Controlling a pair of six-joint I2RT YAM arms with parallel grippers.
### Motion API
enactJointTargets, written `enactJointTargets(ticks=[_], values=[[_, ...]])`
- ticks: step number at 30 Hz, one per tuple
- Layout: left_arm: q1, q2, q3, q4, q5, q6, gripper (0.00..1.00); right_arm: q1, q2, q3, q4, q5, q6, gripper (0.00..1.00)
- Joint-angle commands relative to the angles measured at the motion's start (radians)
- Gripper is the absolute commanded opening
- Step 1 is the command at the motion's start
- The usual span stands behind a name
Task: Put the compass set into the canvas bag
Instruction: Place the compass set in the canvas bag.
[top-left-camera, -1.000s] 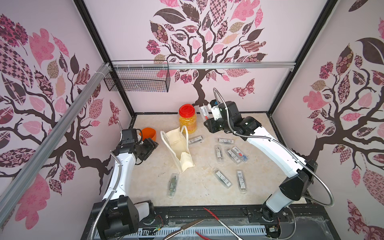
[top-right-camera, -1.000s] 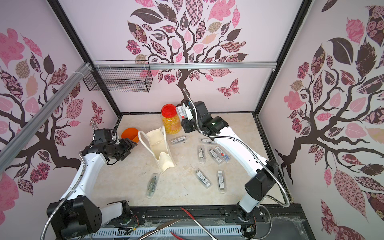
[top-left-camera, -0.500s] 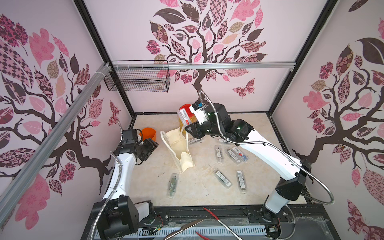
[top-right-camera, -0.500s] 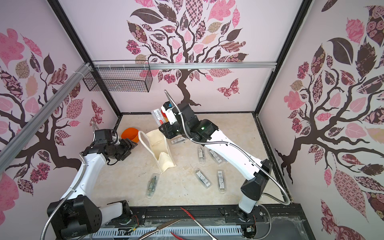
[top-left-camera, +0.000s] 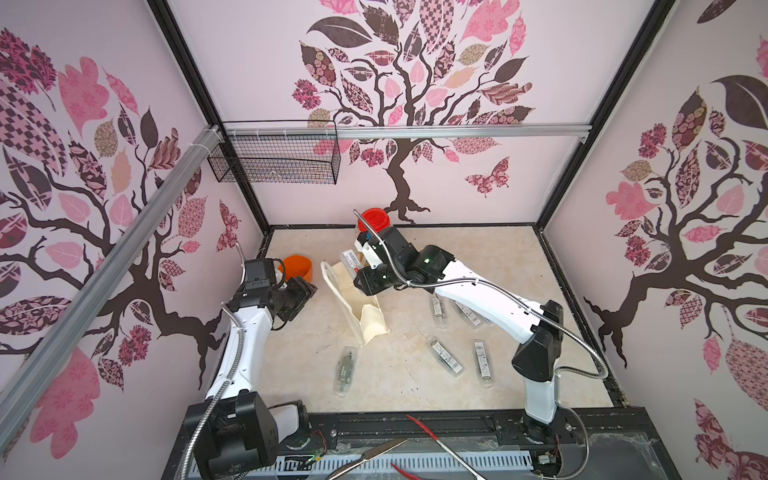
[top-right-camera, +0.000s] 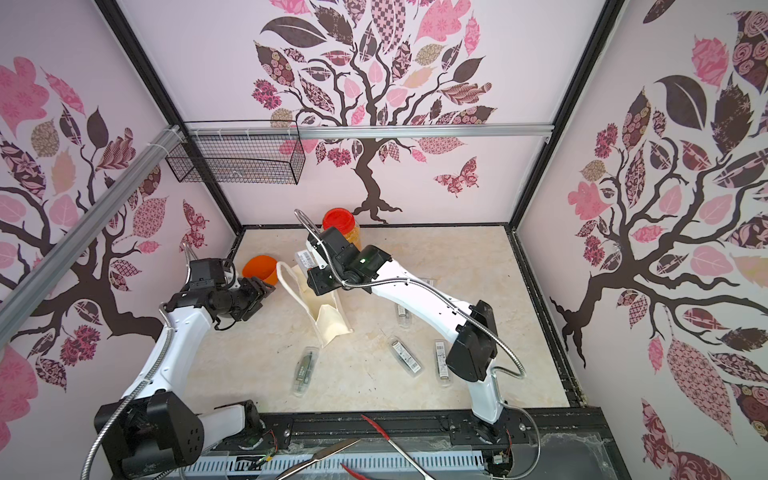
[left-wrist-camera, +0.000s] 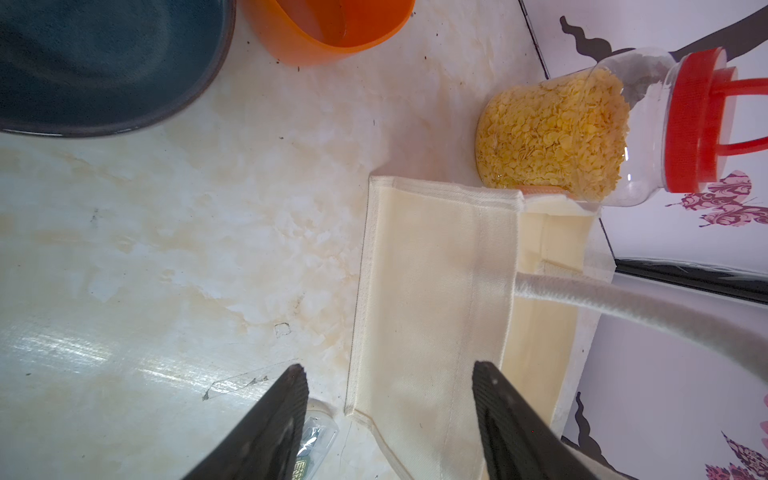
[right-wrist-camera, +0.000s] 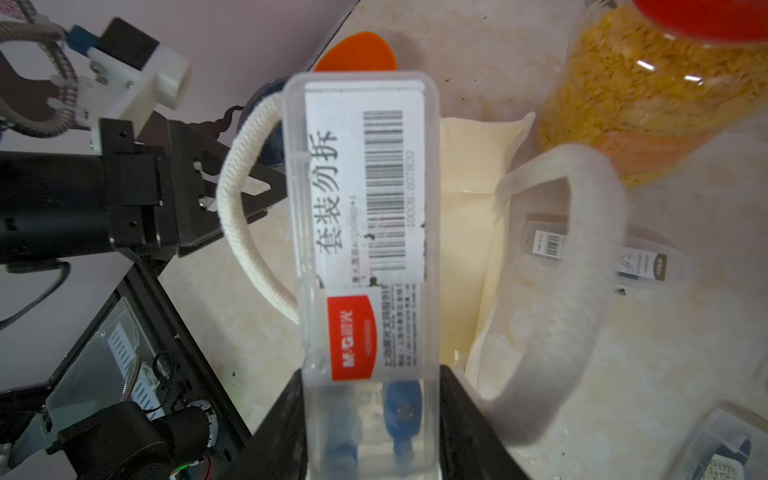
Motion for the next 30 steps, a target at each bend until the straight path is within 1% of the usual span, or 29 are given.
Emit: enactJointTargets(ticks=[1,5,8,15,23,30], values=[[-0.001,-0.023,-0.038,0.013,-0.005,0.003,0.67,0.009,0.062,0.06,-0.026,0.035,0.027,0.44],[-0.001,-0.025,-0.052,0.017,-0.01,0.004,0.67,0.026,0.121,0.112,-0.062,0.034,0.025,0.44],[-0.001,-0.025,-0.057,0.017,-0.014,0.009,0.67,0.032,0.146,0.12,-0.06,0.029,0.045,0.44],[-0.001,-0.045,-0.066,0.017,-0.016,0.012,0.67,0.032,0.2,0.134,-0.091,0.104,0.08,0.43],[-0.001,-0.052,-0.061,0.013,-0.016,0.021,0.67,0.038,0.268,0.15,-0.114,0.116,0.121,0.42],[-0.001,-0.033,-0.042,0.007,-0.031,0.03,0.67,0.04,0.336,0.253,-0.174,0.12,0.123,0.43]])
